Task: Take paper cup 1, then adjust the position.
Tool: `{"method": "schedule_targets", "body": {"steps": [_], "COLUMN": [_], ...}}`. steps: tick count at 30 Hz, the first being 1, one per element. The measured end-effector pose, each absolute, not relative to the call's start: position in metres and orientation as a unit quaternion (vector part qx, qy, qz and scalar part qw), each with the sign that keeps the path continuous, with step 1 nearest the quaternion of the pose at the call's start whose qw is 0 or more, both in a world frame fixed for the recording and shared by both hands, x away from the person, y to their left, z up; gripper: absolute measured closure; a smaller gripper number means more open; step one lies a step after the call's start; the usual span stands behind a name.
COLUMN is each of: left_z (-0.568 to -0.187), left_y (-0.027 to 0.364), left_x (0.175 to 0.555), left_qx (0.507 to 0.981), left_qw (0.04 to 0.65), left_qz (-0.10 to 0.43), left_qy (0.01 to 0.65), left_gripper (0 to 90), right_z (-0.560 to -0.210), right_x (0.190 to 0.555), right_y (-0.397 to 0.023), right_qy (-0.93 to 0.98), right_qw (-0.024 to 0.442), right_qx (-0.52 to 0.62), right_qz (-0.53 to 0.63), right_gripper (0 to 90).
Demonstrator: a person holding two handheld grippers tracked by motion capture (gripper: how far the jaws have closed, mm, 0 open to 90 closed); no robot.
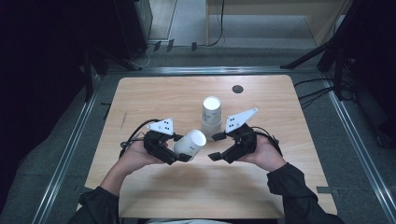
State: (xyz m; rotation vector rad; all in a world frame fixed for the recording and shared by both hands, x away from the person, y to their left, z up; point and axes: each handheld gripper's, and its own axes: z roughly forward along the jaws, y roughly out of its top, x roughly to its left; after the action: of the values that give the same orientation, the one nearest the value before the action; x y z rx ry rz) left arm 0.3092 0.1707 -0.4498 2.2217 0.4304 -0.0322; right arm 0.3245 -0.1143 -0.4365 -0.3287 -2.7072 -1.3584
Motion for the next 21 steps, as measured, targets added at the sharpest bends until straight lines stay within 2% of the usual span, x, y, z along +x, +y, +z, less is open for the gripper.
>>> {"method": "schedule_targets", "body": {"steps": [9, 21], "left_z": [-0.449, -0.456], "left_y": [0.165, 0.144], "left_x": [0.317, 0.320], "left_qx": [0.916, 0.944], "left_qw": [0.371, 0.309], "left_qz": [-0.012, -0.010], "left_qy": [0.151, 0.119], "left_gripper": [26.1, 26.1], "right_z": [-0.457, -0.472], "right_x": [0.307, 0.308], "right_y": [-0.123, -0.124], "right_qy": [-0.889, -0.893], "right_qw": [0.045, 0.039], "right_qx": [-0.118, -0.126], "right_qz": [-0.441, -0.430], "right_gripper": [28.0, 27.9]}}
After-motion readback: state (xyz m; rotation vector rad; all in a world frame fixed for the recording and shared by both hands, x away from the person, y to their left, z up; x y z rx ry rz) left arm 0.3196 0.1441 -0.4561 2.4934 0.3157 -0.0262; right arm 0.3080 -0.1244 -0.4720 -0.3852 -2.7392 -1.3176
